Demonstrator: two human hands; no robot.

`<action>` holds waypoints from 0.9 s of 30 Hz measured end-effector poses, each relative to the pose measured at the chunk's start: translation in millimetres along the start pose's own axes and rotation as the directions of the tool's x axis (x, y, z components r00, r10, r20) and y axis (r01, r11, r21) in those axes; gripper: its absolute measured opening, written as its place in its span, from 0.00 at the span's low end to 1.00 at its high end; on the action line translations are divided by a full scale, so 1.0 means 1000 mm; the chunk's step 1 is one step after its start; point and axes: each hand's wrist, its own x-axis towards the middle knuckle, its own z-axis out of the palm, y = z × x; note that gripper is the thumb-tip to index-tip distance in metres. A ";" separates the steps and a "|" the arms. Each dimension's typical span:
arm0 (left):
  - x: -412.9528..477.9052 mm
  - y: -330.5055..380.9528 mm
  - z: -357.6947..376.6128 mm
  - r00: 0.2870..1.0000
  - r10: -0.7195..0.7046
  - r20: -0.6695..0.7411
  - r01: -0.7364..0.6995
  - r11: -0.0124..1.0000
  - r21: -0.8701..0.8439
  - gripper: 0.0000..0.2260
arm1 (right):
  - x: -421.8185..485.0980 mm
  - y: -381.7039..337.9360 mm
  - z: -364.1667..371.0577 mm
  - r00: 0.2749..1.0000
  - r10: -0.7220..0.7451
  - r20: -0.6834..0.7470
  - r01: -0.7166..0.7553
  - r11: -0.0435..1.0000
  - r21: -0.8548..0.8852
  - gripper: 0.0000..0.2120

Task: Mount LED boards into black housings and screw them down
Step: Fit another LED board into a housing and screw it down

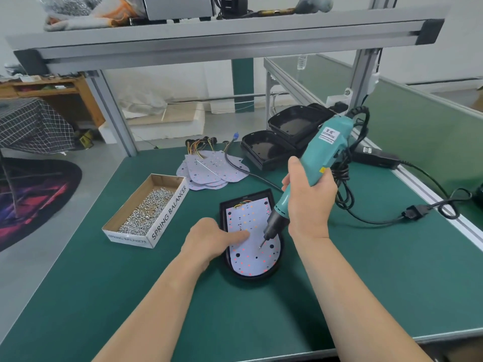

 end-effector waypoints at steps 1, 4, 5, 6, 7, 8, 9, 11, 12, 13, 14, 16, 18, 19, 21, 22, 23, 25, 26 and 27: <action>0.001 0.002 0.001 1.000 -0.013 0.021 0.013 0.999 -0.033 0.31 | -0.002 0.001 -0.001 1.000 -0.023 0.018 0.024 0.999 -0.030 0.09; 0.000 0.008 0.004 0.993 -0.036 0.113 0.059 0.977 -0.203 0.16 | -0.006 0.001 -0.003 0.996 -0.070 0.061 0.076 0.993 -0.096 0.12; -0.002 0.011 0.004 0.990 -0.037 0.135 0.069 0.968 -0.240 0.12 | -0.008 0.002 -0.004 0.994 -0.085 0.073 0.092 0.990 -0.105 0.13; -0.003 0.013 0.004 0.988 -0.037 0.149 0.075 0.962 -0.264 0.10 | -0.010 0.002 -0.005 0.991 -0.100 0.086 0.109 0.988 -0.111 0.15; -0.004 0.014 0.005 0.987 -0.036 0.160 0.080 0.957 -0.277 0.09 | -0.012 0.002 -0.006 0.988 -0.115 0.099 0.126 0.985 -0.118 0.16; -0.005 0.015 0.005 0.985 -0.038 0.167 0.085 0.955 -0.283 0.08 | -0.014 0.002 -0.006 0.986 -0.128 0.109 0.141 0.982 -0.128 0.17; -0.004 0.015 0.005 0.984 -0.043 0.172 0.091 0.954 -0.286 0.08 | -0.015 0.002 -0.007 0.984 -0.137 0.115 0.152 0.979 -0.138 0.18; -0.004 0.014 0.005 0.983 -0.050 0.174 0.099 0.953 -0.286 0.08 | -0.017 0.003 -0.007 0.982 -0.146 0.122 0.164 0.975 -0.151 0.18; -0.004 0.014 0.005 0.984 -0.053 0.173 0.102 0.953 -0.287 0.08 | -0.018 0.003 -0.007 0.981 -0.148 0.126 0.167 0.974 -0.151 0.17; -0.004 0.014 0.005 0.983 -0.053 0.174 0.103 0.951 -0.291 0.08 | -0.018 0.003 -0.008 0.980 -0.149 0.129 0.168 0.974 -0.150 0.17; -0.004 0.014 0.005 0.983 -0.053 0.175 0.104 0.949 -0.296 0.08 | -0.019 0.004 -0.008 0.980 -0.152 0.130 0.171 0.974 -0.151 0.17; -0.003 0.015 0.006 0.983 -0.049 0.178 0.102 0.947 -0.303 0.08 | -0.019 0.005 -0.008 0.978 -0.163 0.131 0.183 0.970 -0.157 0.17; -0.003 0.015 0.006 0.983 -0.049 0.178 0.102 0.947 -0.306 0.07 | -0.019 0.006 -0.007 0.976 -0.172 0.133 0.193 0.967 -0.167 0.16; -0.002 0.015 0.006 0.983 -0.047 0.177 0.101 0.946 -0.309 0.07 | -0.019 0.007 -0.006 0.975 -0.176 0.134 0.197 0.965 -0.173 0.16; -0.001 0.014 0.007 0.984 -0.045 0.173 0.098 0.944 -0.315 0.07 | -0.019 0.008 -0.005 0.974 -0.178 0.141 0.201 0.965 -0.170 0.16; -0.001 0.013 0.008 0.985 -0.043 0.170 0.096 0.943 -0.320 0.07 | -0.020 0.008 -0.004 0.973 -0.180 0.148 0.203 0.965 -0.164 0.16; 0.000 0.013 0.008 0.985 -0.041 0.168 0.094 0.942 -0.323 0.08 | -0.020 0.008 -0.004 0.971 -0.183 0.154 0.208 0.965 -0.161 0.16; 0.001 0.011 0.008 0.985 -0.036 0.170 0.090 0.942 -0.323 0.08 | -0.021 0.008 -0.004 0.966 -0.198 0.165 0.225 0.961 -0.161 0.17; 0.001 0.011 0.009 0.984 -0.033 0.173 0.089 0.940 -0.328 0.07 | -0.022 0.008 -0.004 0.962 -0.212 0.171 0.240 0.957 -0.163 0.17; 0.002 0.011 0.009 0.984 -0.028 0.177 0.087 0.938 -0.336 0.07 | -0.023 0.008 -0.004 0.958 -0.228 0.177 0.257 0.953 -0.163 0.16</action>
